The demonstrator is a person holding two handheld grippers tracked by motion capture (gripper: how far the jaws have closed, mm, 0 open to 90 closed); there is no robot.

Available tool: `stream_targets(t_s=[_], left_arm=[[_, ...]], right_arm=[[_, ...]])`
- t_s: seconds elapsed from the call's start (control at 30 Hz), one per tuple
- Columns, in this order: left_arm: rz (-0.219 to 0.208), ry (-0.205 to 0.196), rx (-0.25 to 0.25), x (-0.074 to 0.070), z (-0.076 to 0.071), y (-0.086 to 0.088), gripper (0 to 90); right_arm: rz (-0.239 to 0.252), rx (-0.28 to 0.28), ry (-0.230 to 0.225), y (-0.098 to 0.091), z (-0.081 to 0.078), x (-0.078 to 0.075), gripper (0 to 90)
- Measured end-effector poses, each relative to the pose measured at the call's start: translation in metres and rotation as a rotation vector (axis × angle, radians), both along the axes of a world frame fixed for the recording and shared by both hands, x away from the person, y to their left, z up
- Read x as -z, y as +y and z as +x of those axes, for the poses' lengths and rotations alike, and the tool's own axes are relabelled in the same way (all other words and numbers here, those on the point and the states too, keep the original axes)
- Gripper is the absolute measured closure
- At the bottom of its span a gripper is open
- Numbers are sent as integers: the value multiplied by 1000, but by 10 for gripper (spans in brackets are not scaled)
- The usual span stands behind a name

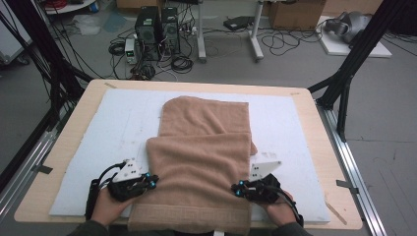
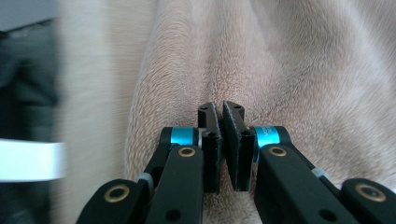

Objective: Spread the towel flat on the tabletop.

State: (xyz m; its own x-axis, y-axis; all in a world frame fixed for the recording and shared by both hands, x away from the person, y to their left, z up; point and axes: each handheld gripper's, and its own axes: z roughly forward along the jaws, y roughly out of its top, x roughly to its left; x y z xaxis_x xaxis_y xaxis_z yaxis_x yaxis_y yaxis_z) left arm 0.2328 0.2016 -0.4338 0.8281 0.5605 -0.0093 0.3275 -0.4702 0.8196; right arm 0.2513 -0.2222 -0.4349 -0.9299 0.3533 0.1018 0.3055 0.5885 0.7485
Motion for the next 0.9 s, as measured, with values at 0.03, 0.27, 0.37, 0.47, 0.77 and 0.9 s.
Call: stream_targets(t_s=[0.03,0.27,0.37,0.47,0.77,0.9], left_arm=[[-10,-6,18,-4,-9,2,853],[-35,-45,43,-24,-4,0,634],[1,-48,-5,-11,22,-10,614],[77,24,-19,7,41,-16,604],[44,43,37,9,14,-11,868],[-66,2,96,-6,-20,2,849]], right_arm=[[10,-18,-1,-1,-9,-4,856],[17,18,-78,-5,-10,-28,656],[-32,57,-54,0,19,-17,617],[-64,57,-33,9,35,-4,650],[-62,-27,6,12,18,4,870],[3,-93,-2,7,-15,-11,830]])
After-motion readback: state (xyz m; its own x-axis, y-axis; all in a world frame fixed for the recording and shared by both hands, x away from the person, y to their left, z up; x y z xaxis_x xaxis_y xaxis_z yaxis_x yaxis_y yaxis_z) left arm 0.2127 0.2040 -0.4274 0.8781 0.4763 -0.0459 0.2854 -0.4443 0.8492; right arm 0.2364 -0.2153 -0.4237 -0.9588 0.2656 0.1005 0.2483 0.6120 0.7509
